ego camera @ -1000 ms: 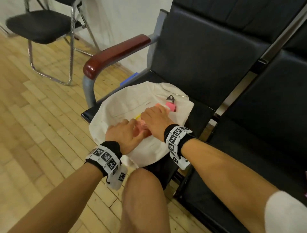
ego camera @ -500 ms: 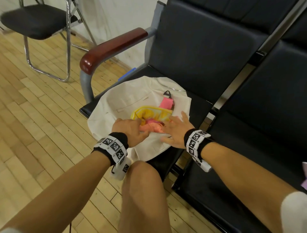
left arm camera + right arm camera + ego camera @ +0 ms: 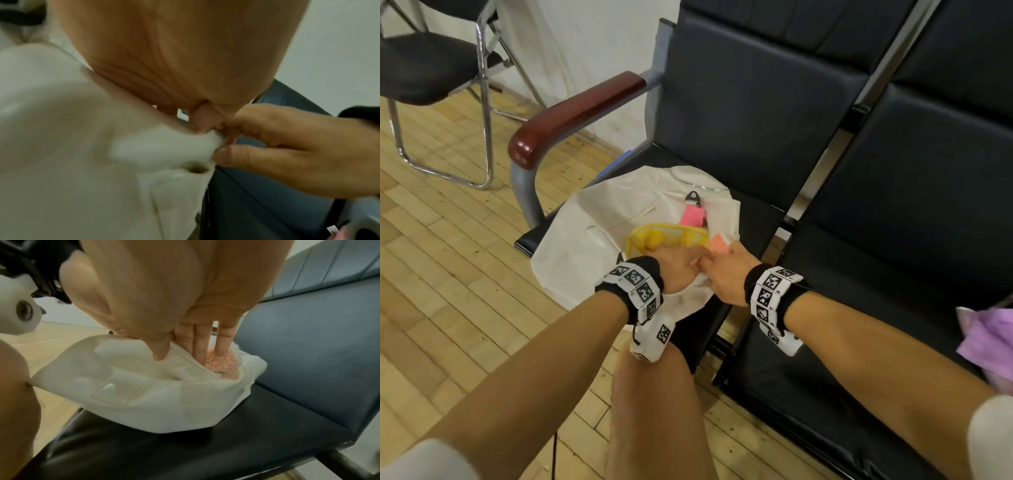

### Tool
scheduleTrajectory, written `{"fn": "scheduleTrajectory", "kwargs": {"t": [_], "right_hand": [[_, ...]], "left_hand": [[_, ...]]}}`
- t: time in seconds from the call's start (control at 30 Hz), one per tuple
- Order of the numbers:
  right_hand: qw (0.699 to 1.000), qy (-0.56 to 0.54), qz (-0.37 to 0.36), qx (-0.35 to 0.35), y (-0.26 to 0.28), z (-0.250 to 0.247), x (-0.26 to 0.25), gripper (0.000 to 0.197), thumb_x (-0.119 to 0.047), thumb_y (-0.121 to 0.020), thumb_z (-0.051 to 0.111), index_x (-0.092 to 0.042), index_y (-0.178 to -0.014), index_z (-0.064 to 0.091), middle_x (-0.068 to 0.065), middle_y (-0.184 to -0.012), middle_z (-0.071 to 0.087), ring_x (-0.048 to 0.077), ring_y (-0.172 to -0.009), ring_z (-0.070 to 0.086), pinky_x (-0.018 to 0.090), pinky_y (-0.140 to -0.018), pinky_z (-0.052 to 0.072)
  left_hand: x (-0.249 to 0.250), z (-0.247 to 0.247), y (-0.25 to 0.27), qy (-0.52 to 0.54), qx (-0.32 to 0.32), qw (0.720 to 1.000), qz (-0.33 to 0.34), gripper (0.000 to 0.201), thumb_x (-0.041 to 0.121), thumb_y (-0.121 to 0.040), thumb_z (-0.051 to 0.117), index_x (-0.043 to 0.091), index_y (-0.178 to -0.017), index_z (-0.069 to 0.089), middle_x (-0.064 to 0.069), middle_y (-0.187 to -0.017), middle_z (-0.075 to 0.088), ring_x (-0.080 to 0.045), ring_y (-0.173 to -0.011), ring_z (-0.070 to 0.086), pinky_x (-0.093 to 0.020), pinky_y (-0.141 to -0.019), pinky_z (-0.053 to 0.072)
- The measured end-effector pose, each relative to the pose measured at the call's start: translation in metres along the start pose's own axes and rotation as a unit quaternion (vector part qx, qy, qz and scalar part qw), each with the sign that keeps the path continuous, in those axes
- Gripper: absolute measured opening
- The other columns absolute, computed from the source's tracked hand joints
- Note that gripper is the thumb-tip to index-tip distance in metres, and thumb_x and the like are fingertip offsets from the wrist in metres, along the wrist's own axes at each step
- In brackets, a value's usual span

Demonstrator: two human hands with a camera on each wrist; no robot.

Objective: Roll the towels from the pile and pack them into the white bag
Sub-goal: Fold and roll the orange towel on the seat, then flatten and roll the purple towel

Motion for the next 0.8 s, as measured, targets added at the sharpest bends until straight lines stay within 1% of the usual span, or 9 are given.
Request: {"fn": "scheduleTrajectory", "kwargs": {"t": [0.07,0.13,0.27,0.33,0.4,0.53,0.67,0.73,0.8], "right_hand": [[1.000,-0.026,0.003,0.008,0.010,-0.007,0.009,0.024,-0.023,-0.098,0.047,-0.017,-0.121,0.049,0.004,-0.110,0.064,0.028,-0.101,0.062,0.036,-0.082,0.038],[0.998,-0.055,0.009,0.006,0.019,-0.015,0.018,0.020,-0.023,-0.099,0.046,-0.020,-0.117,0.054,0.004,-0.108,0.062,0.027,-0.101,0.060,0.034,-0.077,0.035],[1.000,0.011,0.008,0.027,0.031,-0.032,0.026,0.023,-0.033,-0.098,0.047,-0.027,-0.120,0.053,0.002,-0.108,0.060,0.023,-0.103,0.052,0.037,-0.077,0.025],[0.999,0.016,0.012,0.037,0.039,-0.042,0.029,0.025,-0.037,-0.100,0.046,-0.025,-0.121,0.052,0.002,-0.108,0.061,0.023,-0.101,0.052,0.036,-0.078,0.025],[0.998,0.014,0.022,0.048,0.046,-0.052,0.029,0.024,-0.037,-0.100,0.044,-0.024,-0.119,0.053,0.003,-0.107,0.061,0.022,-0.098,0.052,0.035,-0.079,0.027],[0.997,0.008,0.031,0.074,0.058,-0.065,0.032,0.017,-0.033,-0.099,0.048,-0.026,-0.113,0.055,-0.001,-0.103,0.063,0.021,-0.095,0.053,0.033,-0.075,0.024],[0.996,-0.017,0.044,0.070,0.079,-0.065,0.046,0.022,-0.026,-0.096,0.050,-0.026,-0.117,0.054,-0.003,-0.112,0.060,0.021,-0.100,0.051,0.031,-0.074,0.026],[0.996,-0.042,0.042,0.070,0.093,-0.064,0.049,0.033,-0.028,-0.095,0.050,-0.024,-0.128,0.053,-0.002,-0.125,0.055,0.022,-0.107,0.050,0.032,-0.079,0.032],[0.995,-0.061,0.045,0.069,0.108,-0.065,0.053,0.041,-0.032,-0.095,0.051,-0.024,-0.136,0.049,-0.001,-0.136,0.049,0.023,-0.115,0.049,0.036,-0.088,0.039]], "left_hand": [[0.003,0.021,-0.006,-0.013,-0.058,0.998,0.001,0.043,0.029,-0.104,0.030,0.018,-0.140,0.050,-0.003,-0.140,0.051,-0.022,-0.133,0.042,-0.034,-0.113,0.022],[0.010,0.025,-0.006,-0.004,-0.077,0.997,-0.001,0.053,0.032,-0.102,0.021,0.012,-0.140,0.052,-0.008,-0.151,0.043,-0.025,-0.140,0.036,-0.028,-0.114,0.016],[0.006,0.026,-0.004,0.024,-0.098,0.994,-0.051,0.044,0.027,-0.106,0.030,0.007,-0.138,0.052,-0.011,-0.148,0.046,-0.026,-0.135,0.039,-0.027,-0.110,0.022],[0.002,0.023,-0.005,0.015,-0.084,0.995,-0.059,0.061,0.047,-0.091,0.031,0.015,-0.137,0.054,-0.008,-0.147,0.048,-0.026,-0.133,0.041,-0.035,-0.114,0.026],[0.005,0.015,-0.005,0.044,-0.049,0.997,-0.044,0.068,0.051,-0.076,0.032,0.019,-0.129,0.061,-0.006,-0.139,0.056,-0.023,-0.126,0.049,-0.041,-0.112,0.032],[0.011,0.000,0.002,-0.002,-0.027,0.999,-0.040,0.073,0.063,-0.081,0.024,0.026,-0.134,0.058,-0.004,-0.136,0.059,-0.022,-0.124,0.052,-0.043,-0.109,0.037],[0.018,-0.025,0.012,-0.058,0.020,0.996,-0.063,0.053,0.058,-0.092,0.045,0.027,-0.135,0.053,-0.005,-0.134,0.059,-0.028,-0.116,0.057,-0.036,-0.090,0.043],[0.040,-0.039,0.017,-0.062,0.047,0.996,-0.046,0.036,0.052,-0.090,0.048,0.029,-0.117,0.056,-0.002,-0.118,0.065,-0.024,-0.096,0.060,-0.034,-0.076,0.043],[0.063,-0.052,0.020,-0.067,0.079,0.994,-0.031,0.033,0.053,-0.088,0.046,0.029,-0.107,0.056,0.000,-0.107,0.066,-0.019,-0.086,0.059,-0.036,-0.073,0.045]]}}
Point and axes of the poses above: each hand's wrist, its own y-axis away from the middle knuckle, its own z-axis out of the palm, x = y × z, the point moved 10 cm from there along -y, towards the middle knuckle
